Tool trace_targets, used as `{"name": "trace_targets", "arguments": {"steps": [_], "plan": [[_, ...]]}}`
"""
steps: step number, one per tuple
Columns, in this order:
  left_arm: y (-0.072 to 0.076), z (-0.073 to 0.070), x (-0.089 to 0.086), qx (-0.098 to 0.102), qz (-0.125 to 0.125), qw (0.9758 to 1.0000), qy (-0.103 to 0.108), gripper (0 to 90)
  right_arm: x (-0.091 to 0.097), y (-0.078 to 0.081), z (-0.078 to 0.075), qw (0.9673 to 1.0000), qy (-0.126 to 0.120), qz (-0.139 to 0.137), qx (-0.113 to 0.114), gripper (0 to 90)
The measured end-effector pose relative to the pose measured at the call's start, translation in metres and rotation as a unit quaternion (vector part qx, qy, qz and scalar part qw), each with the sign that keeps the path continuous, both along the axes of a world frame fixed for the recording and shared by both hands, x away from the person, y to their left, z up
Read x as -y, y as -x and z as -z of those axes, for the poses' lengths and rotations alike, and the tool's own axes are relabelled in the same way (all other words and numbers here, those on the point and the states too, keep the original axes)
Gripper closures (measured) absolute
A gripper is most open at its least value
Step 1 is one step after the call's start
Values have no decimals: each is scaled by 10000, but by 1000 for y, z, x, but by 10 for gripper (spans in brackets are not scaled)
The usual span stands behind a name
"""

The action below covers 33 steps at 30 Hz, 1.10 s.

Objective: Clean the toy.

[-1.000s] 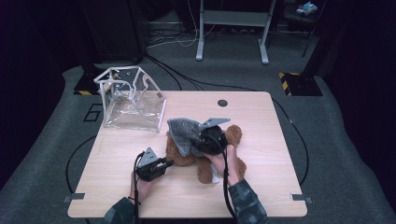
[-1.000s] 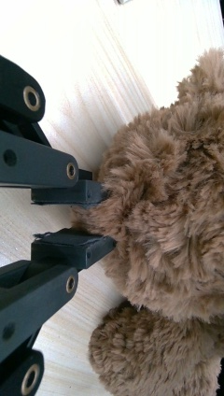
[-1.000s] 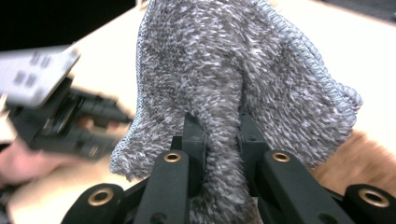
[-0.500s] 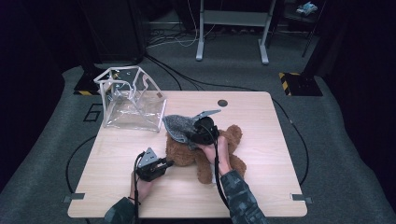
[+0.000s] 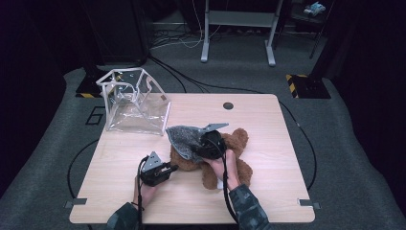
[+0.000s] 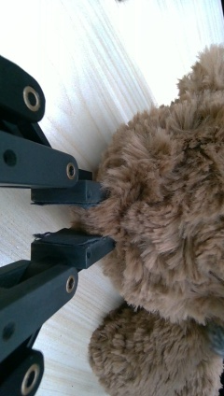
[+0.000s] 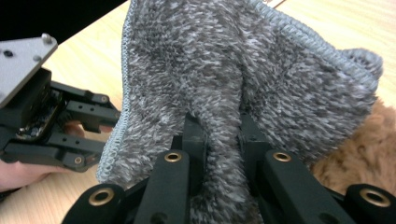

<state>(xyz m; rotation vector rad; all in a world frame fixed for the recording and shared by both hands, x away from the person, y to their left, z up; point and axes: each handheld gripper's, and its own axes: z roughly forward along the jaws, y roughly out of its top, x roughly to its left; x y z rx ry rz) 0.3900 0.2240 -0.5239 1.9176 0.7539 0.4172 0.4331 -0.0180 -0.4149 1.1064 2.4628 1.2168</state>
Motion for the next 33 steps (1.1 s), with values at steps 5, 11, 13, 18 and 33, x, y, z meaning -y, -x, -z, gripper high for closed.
{"name": "trace_targets", "arguments": {"steps": [5,11,13,18,33], "plan": [[0,0,0,-41,-21,10000,4,767,2,3,6,10000,-39,-20,-2,779],[0,0,1,-71,-33,10000,30,766,4,7,11,10000,-84,-9,-52,779],[0,0,1,-73,-32,10000,30,766,4,8,11,9999,-72,5,-74,779],[0,0,1,-76,-29,10000,37,765,4,10,13,9999,-80,-16,-78,778],[0,0,0,-90,-32,9999,51,765,-3,26,33,9992,147,-239,-278,783]]}}
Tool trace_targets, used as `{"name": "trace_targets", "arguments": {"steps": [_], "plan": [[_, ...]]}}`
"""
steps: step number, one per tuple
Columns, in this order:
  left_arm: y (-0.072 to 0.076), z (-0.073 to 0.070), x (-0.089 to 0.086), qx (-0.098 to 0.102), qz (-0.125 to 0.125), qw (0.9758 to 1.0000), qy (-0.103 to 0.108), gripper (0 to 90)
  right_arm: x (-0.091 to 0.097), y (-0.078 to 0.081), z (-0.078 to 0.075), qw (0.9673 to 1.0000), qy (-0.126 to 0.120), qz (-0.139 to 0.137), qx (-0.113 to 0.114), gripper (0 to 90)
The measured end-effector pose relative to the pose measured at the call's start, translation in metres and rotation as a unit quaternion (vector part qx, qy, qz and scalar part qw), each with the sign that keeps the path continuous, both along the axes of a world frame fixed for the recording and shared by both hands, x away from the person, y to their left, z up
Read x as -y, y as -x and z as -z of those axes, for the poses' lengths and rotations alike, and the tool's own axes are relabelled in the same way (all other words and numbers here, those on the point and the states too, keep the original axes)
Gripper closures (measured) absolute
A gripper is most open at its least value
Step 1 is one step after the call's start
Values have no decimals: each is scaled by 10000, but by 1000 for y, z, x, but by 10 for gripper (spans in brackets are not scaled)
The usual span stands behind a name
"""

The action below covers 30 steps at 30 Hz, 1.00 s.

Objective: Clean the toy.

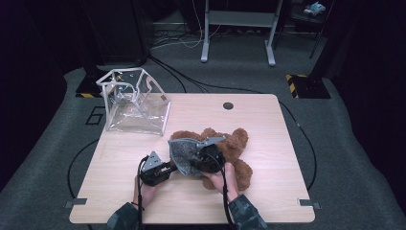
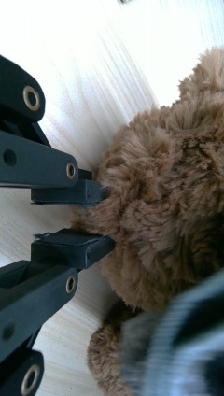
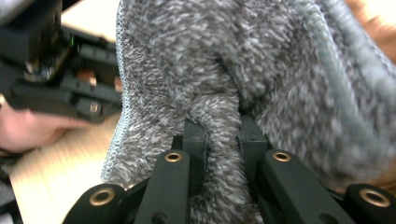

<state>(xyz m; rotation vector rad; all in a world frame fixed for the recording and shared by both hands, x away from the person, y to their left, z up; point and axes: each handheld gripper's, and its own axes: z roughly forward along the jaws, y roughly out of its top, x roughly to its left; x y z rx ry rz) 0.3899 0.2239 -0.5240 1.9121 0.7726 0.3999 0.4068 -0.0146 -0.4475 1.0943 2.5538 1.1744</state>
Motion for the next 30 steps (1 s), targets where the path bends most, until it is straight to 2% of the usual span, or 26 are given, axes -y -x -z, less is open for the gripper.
{"name": "trace_targets", "arguments": {"steps": [2,5,6,11,14,15,16,17,18,23,30], "plan": [[0,0,0,1,2,10000,-4,765,-4,4,8,9998,45,-35,-181,784],[0,0,0,14,-11,10000,3,765,-7,6,15,9995,127,-136,-270,783],[0,0,0,18,-12,10000,6,765,-10,8,19,9993,105,-81,-360,783],[0,0,0,41,-12,10000,37,765,-17,11,37,9980,268,-265,-508,783],[0,1,0,47,-33,9999,88,765,-15,12,36,9979,210,-209,-582,781],[0,0,-1,7,-16,9999,104,765,-14,11,35,9981,185,-265,-525,780],[0,0,-1,39,-17,10000,80,764,-12,12,33,9980,190,-250,-554,780],[0,0,-1,50,-14,10000,79,764,-11,12,31,9983,174,-271,-485,780],[0,0,-1,47,-12,10000,84,764,-10,13,29,9982,145,-220,-546,779],[0,0,-1,52,-11,10000,83,765,-4,13,17,9990,29,-216,-385,779],[0,0,-1,54,-13,10000,83,765,6,6,-11,9999,-83,-105,105,776]]}}
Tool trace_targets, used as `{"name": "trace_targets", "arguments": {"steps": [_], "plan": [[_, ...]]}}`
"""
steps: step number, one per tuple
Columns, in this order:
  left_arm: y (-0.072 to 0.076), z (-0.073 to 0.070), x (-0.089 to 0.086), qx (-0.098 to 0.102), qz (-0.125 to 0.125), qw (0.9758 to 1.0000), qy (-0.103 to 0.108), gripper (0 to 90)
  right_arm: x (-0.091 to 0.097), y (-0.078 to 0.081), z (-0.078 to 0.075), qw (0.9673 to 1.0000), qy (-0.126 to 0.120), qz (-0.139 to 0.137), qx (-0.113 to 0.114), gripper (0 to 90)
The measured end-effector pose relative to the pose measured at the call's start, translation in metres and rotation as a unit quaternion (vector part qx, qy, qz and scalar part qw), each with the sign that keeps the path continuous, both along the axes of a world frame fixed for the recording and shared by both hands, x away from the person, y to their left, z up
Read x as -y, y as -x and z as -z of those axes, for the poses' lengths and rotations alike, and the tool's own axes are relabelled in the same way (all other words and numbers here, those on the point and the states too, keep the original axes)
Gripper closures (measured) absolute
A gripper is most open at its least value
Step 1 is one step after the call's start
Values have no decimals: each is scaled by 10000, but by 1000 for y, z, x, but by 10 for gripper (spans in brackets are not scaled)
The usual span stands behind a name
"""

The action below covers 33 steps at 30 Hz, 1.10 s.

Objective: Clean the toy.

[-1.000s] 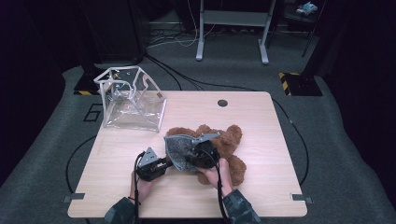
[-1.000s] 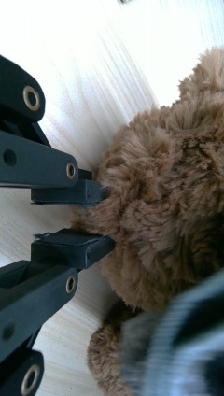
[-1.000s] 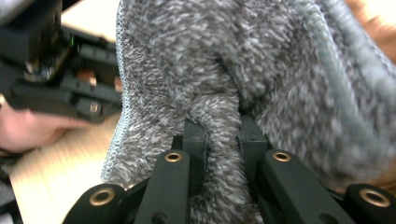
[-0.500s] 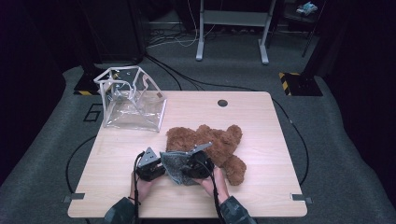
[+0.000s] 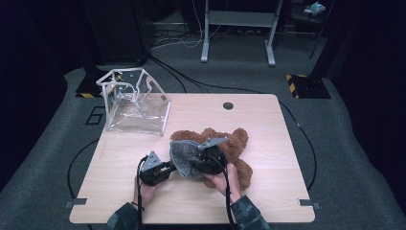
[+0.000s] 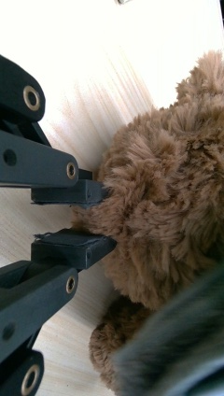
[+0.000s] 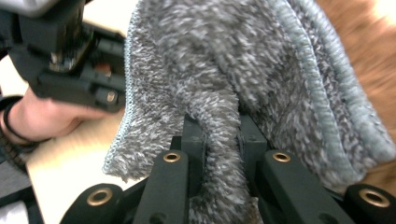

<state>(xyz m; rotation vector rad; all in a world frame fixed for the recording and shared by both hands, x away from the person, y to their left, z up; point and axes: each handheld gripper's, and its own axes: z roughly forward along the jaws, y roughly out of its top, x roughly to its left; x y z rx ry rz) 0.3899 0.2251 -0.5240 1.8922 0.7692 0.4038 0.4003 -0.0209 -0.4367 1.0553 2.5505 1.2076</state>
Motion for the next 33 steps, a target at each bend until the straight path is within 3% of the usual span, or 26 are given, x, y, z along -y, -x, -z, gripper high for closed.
{"name": "trace_targets", "arguments": {"steps": [6,11,21,27,33], "plan": [[1,0,1,-9,-18,10000,11,766,13,-17,-38,9980,-41,451,435,776],[1,1,2,-16,-25,10000,27,766,19,-43,-55,9950,200,748,635,776],[0,0,1,53,-6,10000,-67,766,12,-78,-37,9933,673,919,189,769],[0,0,2,44,-15,10000,-51,766,16,-86,-31,9914,818,1011,128,769],[0,0,2,52,-14,10000,-63,766,22,-90,-31,9852,1128,1258,274,769]]}}
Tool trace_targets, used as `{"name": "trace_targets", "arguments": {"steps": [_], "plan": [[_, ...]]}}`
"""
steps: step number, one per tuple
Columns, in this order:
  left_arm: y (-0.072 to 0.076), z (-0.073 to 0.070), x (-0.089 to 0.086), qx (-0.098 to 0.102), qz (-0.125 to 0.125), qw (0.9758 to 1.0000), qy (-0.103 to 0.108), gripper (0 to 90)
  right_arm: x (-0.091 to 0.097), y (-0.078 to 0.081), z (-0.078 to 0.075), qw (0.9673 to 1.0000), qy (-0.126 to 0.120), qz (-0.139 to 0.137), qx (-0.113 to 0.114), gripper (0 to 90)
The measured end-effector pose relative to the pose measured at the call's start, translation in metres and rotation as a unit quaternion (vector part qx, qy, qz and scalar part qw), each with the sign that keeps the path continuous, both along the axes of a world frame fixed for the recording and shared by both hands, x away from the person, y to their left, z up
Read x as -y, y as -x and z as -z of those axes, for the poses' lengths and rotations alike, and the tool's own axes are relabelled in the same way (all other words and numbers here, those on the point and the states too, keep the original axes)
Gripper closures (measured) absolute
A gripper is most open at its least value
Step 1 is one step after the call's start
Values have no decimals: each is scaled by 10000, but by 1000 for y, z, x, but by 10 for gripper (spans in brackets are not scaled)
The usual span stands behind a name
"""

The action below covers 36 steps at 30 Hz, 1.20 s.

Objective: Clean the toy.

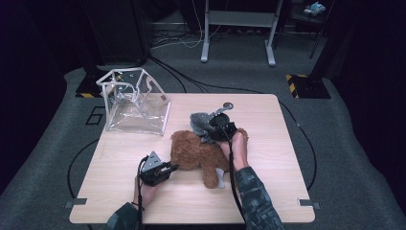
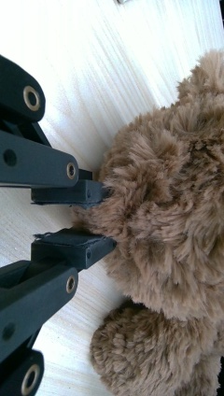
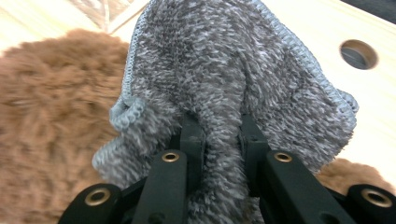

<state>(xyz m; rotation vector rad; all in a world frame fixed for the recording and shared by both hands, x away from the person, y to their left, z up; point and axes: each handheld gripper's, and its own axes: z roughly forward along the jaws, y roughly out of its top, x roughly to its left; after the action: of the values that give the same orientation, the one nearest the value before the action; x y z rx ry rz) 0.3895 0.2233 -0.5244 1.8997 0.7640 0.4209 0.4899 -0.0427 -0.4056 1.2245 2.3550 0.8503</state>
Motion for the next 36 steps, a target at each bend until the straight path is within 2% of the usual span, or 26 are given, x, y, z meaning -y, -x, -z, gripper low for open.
{"name": "trace_targets", "arguments": {"steps": [7,16,20,23,27,32,33,36], "plan": [[0,0,0,-41,28,10000,-13,766,23,-4,1,9995,109,310,16,769],[0,0,1,-33,48,10000,-58,766,66,-3,7,9965,-131,816,-104,769],[0,0,2,-5,19,10000,-47,766,80,2,6,9953,-103,958,-48,770],[0,0,1,-1,10,10000,-50,766,85,11,-5,9944,-200,1032,119,771],[0,0,1,-6,10,10000,-49,765,79,25,-24,9950,-376,856,351,772],[0,0,1,-7,15,10000,-48,765,53,37,-38,9966,-469,358,574,772],[0,0,1,-12,19,10000,-44,765,47,39,-39,9970,-461,296,546,772],[0,0,1,-12,23,10000,-45,764,26,44,-34,9969,-637,28,460,771]]}}
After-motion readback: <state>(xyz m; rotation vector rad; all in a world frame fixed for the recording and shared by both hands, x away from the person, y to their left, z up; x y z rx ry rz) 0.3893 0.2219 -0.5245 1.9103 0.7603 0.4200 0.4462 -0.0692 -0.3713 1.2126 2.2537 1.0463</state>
